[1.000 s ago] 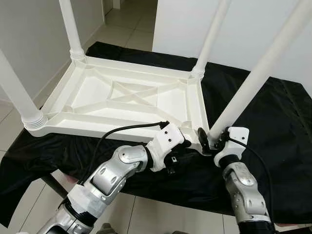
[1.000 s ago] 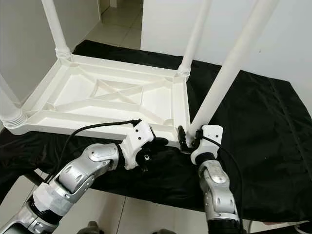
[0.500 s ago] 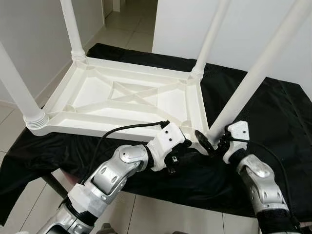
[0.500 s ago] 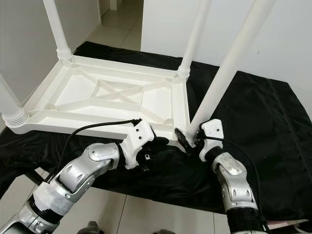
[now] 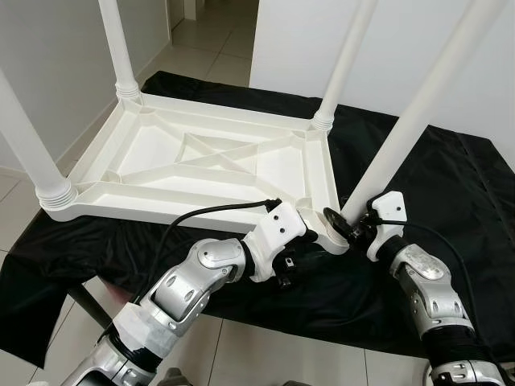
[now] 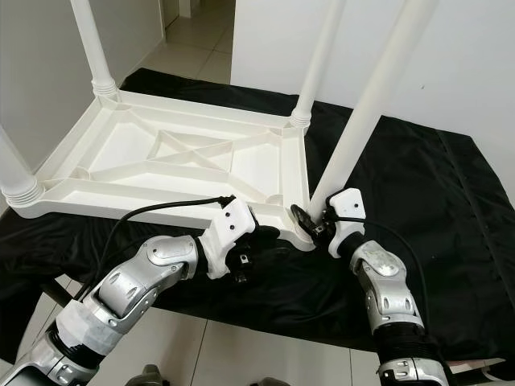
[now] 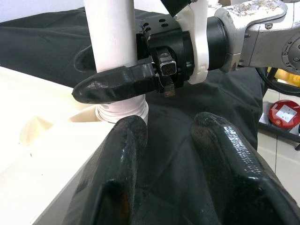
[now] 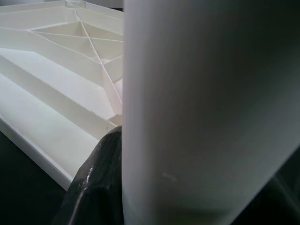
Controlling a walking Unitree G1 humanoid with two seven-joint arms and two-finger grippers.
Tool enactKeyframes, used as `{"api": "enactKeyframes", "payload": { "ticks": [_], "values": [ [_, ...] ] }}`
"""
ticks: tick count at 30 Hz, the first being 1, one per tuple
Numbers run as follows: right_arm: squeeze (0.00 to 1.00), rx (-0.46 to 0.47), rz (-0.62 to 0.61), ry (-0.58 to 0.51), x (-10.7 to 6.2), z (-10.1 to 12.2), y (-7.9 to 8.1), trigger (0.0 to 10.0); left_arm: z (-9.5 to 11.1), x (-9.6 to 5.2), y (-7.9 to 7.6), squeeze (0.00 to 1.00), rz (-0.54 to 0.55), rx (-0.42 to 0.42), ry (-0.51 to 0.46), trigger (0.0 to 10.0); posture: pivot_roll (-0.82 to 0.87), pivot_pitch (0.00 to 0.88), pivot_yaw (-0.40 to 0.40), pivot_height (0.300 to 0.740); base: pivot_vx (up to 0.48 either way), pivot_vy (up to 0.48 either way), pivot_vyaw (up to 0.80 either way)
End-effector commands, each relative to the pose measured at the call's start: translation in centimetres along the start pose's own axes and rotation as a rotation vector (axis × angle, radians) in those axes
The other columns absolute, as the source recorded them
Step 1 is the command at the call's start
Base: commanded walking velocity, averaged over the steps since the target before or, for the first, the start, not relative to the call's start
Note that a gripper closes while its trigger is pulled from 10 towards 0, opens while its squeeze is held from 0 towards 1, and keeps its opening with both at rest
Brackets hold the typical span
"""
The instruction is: Building children table
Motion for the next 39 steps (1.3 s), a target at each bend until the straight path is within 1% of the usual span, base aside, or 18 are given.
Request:
{"api": "enactKeyframes", "payload": {
  "ticks": [1, 5, 7, 11, 13, 14, 19, 24, 26, 27, 29, 30, 33, 34, 35, 36, 37, 39],
  "values": [
    [0.0, 0.015, 0.024, 0.067, -0.3, -1.8, 0.4, 0.0, 0.5, 0.3, -0.8, 0.0, -0.084, 0.015, -0.022, 10.0, 0.09, 0.0, -0.098, 0.74, 0.0, 0.0, 0.0],
    [0.0, 0.009, -0.002, 0.069, -0.5, -2.1, 0.0, 0.0, 0.5, 0.3, -0.8, 0.0, -0.089, 0.018, -0.023, 10.0, 0.08, 0.0, -0.091, 0.74, 0.0, 0.0, 0.0],
    [0.0, 0.015, -0.053, 0.074, -0.8, -2.3, -0.5, 10.0, 0.5, 0.3, -0.9, 0.0, -0.096, 0.019, -0.024, 10.0, 0.08, 0.0, -0.089, 0.74, 0.0, 0.0, 0.0],
    [0.0, 0.022, -0.08, 0.075, -0.9, -2.4, -0.6, 10.0, 0.5, 0.4, -1.0, 0.0, -0.099, 0.018, -0.025, 10.0, 0.08, 0.0, -0.089, 0.74, 0.0, 0.0, 0.0],
    [0.0, 0.018, -0.129, 0.082, -0.9, -2.5, -1.0, 10.0, 0.5, 0.4, -1.0, 0.0, -0.1, 0.017, -0.025, 10.0, 0.07, 0.0, -0.093, 0.74, 0.0, 0.0, 0.0],
    [0.0, 0.055, -0.185, 0.053, -0.8, -2.2, -1.1, 10.0, 0.5, 0.5, -1.1, 0.0, -0.101, 0.014, -0.026, 10.0, 0.07, 0.0, -0.095, 0.74, 0.0, 0.0, 0.0],
    [0.0, 0.151, -0.296, -0.019, -0.3, -1.2, 0.0, 10.0, 0.5, 0.5, -1.2, 0.0, -0.099, 0.006, -0.028, 10.0, 0.07, 0.0, -0.099, 0.74, 0.0, 0.0, 0.0],
    [0.0, 0.169, -0.378, -0.038, 0.0, -0.9, 0.2, 10.0, 0.5, 0.5, -1.3, 0.0, -0.098, 0.004, -0.029, 10.0, 0.07, 0.0, -0.101, 0.74, 0.0, 0.0, 0.0],
    [0.0, 0.195, -0.572, -0.079, -0.4, -0.3, -0.5, 10.0, 0.5, 0.5, -1.3, 0.0, -0.098, 0.003, -0.031, 10.0, 0.07, 0.0, -0.105, 0.74, 0.0, 0.0, 0.0],
    [0.0, 0.195, -0.572, -0.079, -0.4, -0.3, -0.5, 10.0, 0.5, 0.5, -1.3, 0.0, -0.098, 0.003, -0.031, 10.0, 0.07, 0.0, -0.105, 0.74, 0.0, 0.0, 0.0],
    [0.0, 0.2, -0.732, -0.12, -1.0, 0.4, -0.9, 10.0, 0.5, 0.6, -1.3, 0.0, -0.099, 0.002, -0.031, 10.0, 0.06, 0.0, -0.105, 0.74, 0.0, 0.0, 0.0],
    [0.0, 0.2, -0.732, -0.12, -1.0, 0.4, -0.9, 10.0, 0.5, 0.6, -1.3, 0.0, -0.099, 0.002, -0.031, 10.0, 0.06, 0.0, -0.105, 0.74, 0.0, 0.0, 0.0],
    [0.0, 0.231, -0.832, -0.16, -1.5, 0.7, -0.8, 10.0, 0.5, 0.6, -1.4, 0.0, -0.097, 0.002, -0.031, 10.0, 0.07, 0.0, -0.109, 0.74, 0.0, 0.0, 0.0],
    [0.0, 0.231, -0.832, -0.16, -1.5, 0.7, -0.8, 10.0, 0.5, 0.6, -1.4, 0.0, -0.097, 0.002, -0.031, 10.0, 0.07, 0.0, -0.109, 0.74, 0.0, 0.0, 0.0],
    [0.0, 0.264, -0.825, -0.167, -0.9, 0.7, 0.1, 10.0, 0.5, 0.6, -1.4, 0.0, -0.096, 0.001, -0.031, 10.0, 0.07, 0.0, -0.108, 0.74, 0.0, 0.0, 0.0],
    [0.0, 0.264, -0.825, -0.167, -0.9, 0.7, 0.1, 10.0, 0.5, 0.6, -1.4, 0.0, -0.096, 0.001, -0.031, 10.0, 0.07, 0.0, -0.108, 0.74, 0.0, 0.0, 0.0],
    [0.0, 0.273, -0.795, -0.176, -0.3, 0.9, 0.9, 10.0, 0.5, 0.6, -1.4, 0.0, -0.096, -0.001, -0.032, 10.0, 0.06, 0.0, -0.105, 0.74, 0.0, 0.0, 0.0],
    [0.0, 0.268, -0.767, -0.174, 0.1, 1.2, 1.5, 10.0, 0.5, 0.7, -1.4, 0.0, -0.097, -0.001, -0.032, 10.0, 0.06, 0.0, -0.106, 0.74, 0.0, 0.0, 0.0]
  ]
}}
Point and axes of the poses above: a point about 5 cm out from each wrist's last joint towards the gripper, its own x axis pointing out of the wrist towards the gripper, its own z axis along the axis of the wrist's last joint, y = z × x, the point moved 5 cm from there along x, pointing out of the wrist towards the gripper, and after that the axes turned 10 degrees about x, right-handed, at the moved point
